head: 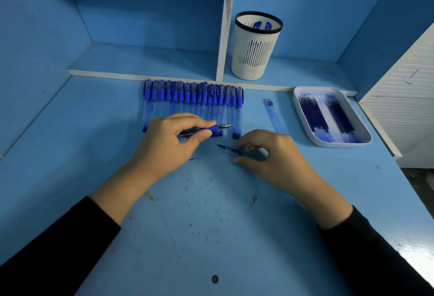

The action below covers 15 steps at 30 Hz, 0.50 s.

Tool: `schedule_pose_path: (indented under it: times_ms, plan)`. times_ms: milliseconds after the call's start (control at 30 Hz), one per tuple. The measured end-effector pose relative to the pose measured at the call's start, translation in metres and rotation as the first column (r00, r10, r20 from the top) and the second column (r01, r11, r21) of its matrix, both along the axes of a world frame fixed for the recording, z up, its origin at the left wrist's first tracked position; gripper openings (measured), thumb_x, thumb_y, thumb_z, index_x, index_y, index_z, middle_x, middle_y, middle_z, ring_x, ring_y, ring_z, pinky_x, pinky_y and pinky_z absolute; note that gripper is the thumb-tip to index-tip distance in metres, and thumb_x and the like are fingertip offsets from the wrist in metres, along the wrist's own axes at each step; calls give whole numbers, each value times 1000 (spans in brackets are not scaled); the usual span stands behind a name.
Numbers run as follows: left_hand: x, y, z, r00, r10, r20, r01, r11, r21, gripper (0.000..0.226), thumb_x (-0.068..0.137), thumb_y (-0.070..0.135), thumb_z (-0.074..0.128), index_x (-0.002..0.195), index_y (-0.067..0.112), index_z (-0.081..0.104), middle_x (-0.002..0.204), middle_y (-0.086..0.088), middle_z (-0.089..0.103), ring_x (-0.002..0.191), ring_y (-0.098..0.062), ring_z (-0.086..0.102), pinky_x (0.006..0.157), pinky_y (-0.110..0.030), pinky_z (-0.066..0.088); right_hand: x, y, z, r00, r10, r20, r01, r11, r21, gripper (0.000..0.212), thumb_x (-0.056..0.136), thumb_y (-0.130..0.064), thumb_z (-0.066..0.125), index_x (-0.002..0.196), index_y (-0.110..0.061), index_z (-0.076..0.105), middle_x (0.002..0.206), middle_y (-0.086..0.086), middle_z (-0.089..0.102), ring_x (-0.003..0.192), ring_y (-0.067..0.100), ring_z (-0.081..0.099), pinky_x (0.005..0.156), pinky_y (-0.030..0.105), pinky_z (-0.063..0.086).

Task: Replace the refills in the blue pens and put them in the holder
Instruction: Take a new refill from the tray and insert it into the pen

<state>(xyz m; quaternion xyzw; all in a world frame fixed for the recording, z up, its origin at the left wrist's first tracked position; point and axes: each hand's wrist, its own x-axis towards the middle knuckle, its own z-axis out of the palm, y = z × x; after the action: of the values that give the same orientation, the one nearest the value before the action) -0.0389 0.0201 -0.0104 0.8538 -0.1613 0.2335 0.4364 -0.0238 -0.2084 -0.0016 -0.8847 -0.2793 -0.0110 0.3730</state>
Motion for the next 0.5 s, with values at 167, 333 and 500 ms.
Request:
schedule_pose_path:
  times_ms: [167,333,500]
  plan:
    - [0,-1,-1,1000,-17,-20,17,1000,10,20,84,11,76,102,18,77,97,13,73,90,-2,68,84,-19,53,-1,3,0,999,31,26,-33,997,66,11,84,-6,71,91,-14,73,86,-3,68,78,9,61,76,20,50]
    - [0,0,-1,999,-28,-22,28,1000,13,19,84,11,76,102,17,77,96,12,72,89,-3,68,82,-18,53,2,3,5,982,-114,-149,158,933,322,11,90,-6,63,90,-12,72,67,-17,61,61,2,54,61,8,39]
    - [-1,-1,-1,999,-50,-12,50,999,20,19,84,11,75,103,15,77,96,11,72,89,-3,68,83,-18,53,-1,5,8,984,-158,-85,178,906,384,14,90,-5,63,89,-17,70,71,-14,60,69,5,55,68,10,40]
